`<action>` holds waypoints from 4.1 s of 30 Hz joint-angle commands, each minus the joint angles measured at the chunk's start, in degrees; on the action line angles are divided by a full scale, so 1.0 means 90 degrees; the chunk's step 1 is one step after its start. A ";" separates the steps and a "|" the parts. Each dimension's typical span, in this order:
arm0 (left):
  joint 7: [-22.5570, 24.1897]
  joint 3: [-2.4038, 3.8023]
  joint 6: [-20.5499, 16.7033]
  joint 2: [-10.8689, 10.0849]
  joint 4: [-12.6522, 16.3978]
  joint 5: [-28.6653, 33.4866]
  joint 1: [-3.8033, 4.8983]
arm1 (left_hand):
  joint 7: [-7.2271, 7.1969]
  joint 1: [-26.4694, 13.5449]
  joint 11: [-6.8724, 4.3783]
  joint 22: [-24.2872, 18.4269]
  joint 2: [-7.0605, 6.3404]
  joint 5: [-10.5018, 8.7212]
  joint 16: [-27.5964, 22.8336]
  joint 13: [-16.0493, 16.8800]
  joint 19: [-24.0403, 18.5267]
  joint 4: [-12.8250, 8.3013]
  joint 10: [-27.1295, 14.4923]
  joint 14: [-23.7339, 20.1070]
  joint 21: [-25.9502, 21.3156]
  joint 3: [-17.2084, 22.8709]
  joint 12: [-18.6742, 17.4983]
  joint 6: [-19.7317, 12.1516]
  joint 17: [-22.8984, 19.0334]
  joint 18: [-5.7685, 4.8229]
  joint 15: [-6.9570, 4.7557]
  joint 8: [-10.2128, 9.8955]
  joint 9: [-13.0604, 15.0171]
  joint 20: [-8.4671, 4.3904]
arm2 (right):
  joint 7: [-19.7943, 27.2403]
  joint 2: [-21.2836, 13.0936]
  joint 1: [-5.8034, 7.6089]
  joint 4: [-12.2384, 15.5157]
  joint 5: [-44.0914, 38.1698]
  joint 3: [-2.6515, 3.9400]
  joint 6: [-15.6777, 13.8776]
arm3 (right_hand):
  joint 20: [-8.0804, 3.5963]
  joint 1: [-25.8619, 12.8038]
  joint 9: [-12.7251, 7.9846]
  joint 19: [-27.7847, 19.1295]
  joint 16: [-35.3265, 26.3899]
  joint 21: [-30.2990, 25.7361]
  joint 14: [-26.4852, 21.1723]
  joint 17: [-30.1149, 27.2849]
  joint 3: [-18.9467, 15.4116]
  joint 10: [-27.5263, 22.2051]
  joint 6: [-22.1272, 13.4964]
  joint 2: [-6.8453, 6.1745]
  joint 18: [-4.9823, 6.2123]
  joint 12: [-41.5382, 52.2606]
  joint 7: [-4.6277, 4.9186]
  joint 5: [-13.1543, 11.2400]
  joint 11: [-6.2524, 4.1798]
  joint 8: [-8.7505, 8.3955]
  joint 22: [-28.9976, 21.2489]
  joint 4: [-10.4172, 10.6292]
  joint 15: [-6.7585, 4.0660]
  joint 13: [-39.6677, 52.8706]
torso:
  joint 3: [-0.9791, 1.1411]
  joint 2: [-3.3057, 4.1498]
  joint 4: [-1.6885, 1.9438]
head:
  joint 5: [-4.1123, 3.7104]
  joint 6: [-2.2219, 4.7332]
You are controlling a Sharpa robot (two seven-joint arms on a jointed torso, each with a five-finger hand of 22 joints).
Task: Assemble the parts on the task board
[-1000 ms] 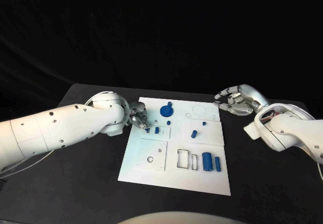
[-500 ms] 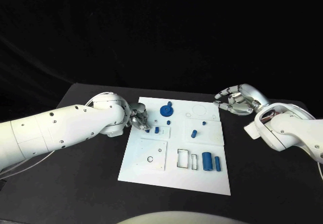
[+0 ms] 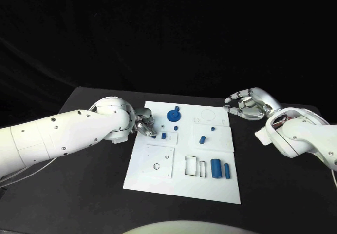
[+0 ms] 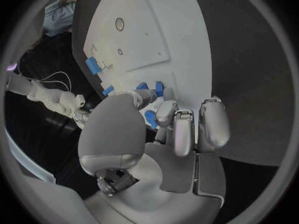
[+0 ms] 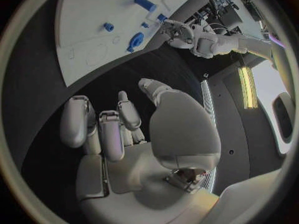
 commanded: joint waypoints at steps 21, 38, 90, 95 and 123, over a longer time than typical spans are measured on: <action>0.0000 -0.0016 0.0223 0.0014 0.0082 0.0169 -0.0033 | -0.0051 0.0047 -0.0005 0.0023 -0.0030 0.0019 0.0036 0.0019 0.0035 -0.1028 0.0057 0.0602 0.0038 0.1061 0.0024 0.0066 0.1436 -0.0043 -0.0031 0.0032 -0.0004 0.0004 | 0.0020 0.0006 -0.0007 0.0000 -0.0069 0.0000 -0.0002 | -0.0002 0.0023 -0.0009 -0.0044 -0.0045 -0.0043 0.0362 0.0346 0.0025 -0.0038 -0.0030 0.0014 0.0045 -0.0021 -0.0002 0.0034 0.0018 0.0038 -0.0007 0.0030 -0.0041 -0.0003 | 0.0007 0.0000 -0.0003 | 0.0005 -0.0015; -0.0011 -0.0016 0.0086 0.0104 -0.0071 0.0438 -0.0043 | -0.0155 -0.0407 -0.0068 0.0028 -0.0015 -0.0078 0.0035 -0.0019 0.0037 -0.0655 0.0125 0.0600 0.0035 0.0664 -0.0015 0.0266 0.1431 -0.0041 -0.0078 -0.0036 -0.0024 -0.0024 | 0.0046 0.0012 -0.0009 0.0023 -0.0060 0.0000 0.0029 | -0.0002 0.0016 -0.0010 -0.0045 -0.0046 -0.0048 0.0362 0.0345 0.0019 -0.0037 -0.0032 0.0009 0.0046 -0.0020 -0.0001 0.0034 0.0018 0.0040 -0.0010 0.0037 -0.0041 -0.0003 | 0.0006 0.0002 0.0000 | -0.0003 -0.0020; -0.0018 0.0046 -0.0145 0.0090 -0.0212 0.0601 -0.0107 | -0.0221 -0.1195 -0.0128 0.0108 -0.0089 -0.0051 0.0052 0.0105 0.0090 0.0279 0.0170 0.0611 0.0051 -0.1493 0.0034 0.0568 0.1474 -0.0058 -0.0142 -0.0228 0.0036 -0.0095 | 0.0062 -0.0014 -0.0015 0.0005 0.0018 -0.0002 0.0008 | -0.0013 -0.0440 -0.0019 -0.0022 -0.0054 -0.0099 0.0369 0.0356 -0.0547 -0.0019 -0.0086 0.0080 0.0046 0.0021 -0.0026 -0.0859 0.0009 0.0162 0.0002 0.0724 -0.0050 -0.0026 | -0.0005 0.0013 -0.0003 | -0.0054 0.0022; -0.0010 0.0107 -0.0140 0.0073 -0.0169 0.0618 -0.0103 | -0.0219 -0.1223 -0.0127 0.0109 -0.0068 -0.0041 0.0046 0.0093 0.0091 0.0280 0.0160 0.0607 0.0051 -0.1529 0.0025 0.0559 0.1459 -0.0058 -0.0143 -0.0235 0.0038 -0.0097 | 0.0058 -0.0012 -0.0015 0.0000 0.0018 -0.0002 0.0008 | -0.0013 -0.0440 -0.0019 -0.0022 -0.0054 -0.0099 0.0369 0.0356 -0.0547 -0.0019 -0.0086 0.0080 0.0046 0.0021 -0.0026 -0.0859 0.0009 0.0162 0.0002 0.0724 -0.0050 -0.0026 | -0.0002 0.0008 -0.0003 | -0.0055 0.0007; 0.0241 0.0307 -0.0740 -0.0060 -0.0055 0.0832 -0.0053 | -0.0178 -0.1210 -0.0093 -0.0183 -0.0041 0.0000 -0.0052 -0.0278 -0.0042 0.0269 -0.0072 0.0540 -0.0111 -0.1701 -0.0222 0.0416 0.1208 -0.0002 -0.0121 -0.0278 0.0063 -0.0085 | 0.0001 -0.0002 -0.0019 -0.0024 -0.0001 -0.0002 0.0009 | -0.0013 -0.0442 -0.0020 -0.0031 -0.0061 -0.0116 0.0365 0.0341 -0.0564 -0.0037 -0.0091 0.0084 0.0050 0.0005 -0.0025 -0.0843 0.0009 0.0164 -0.0009 0.0733 -0.0050 -0.0047 | 0.0008 -0.0005 -0.0001 | -0.0070 0.0031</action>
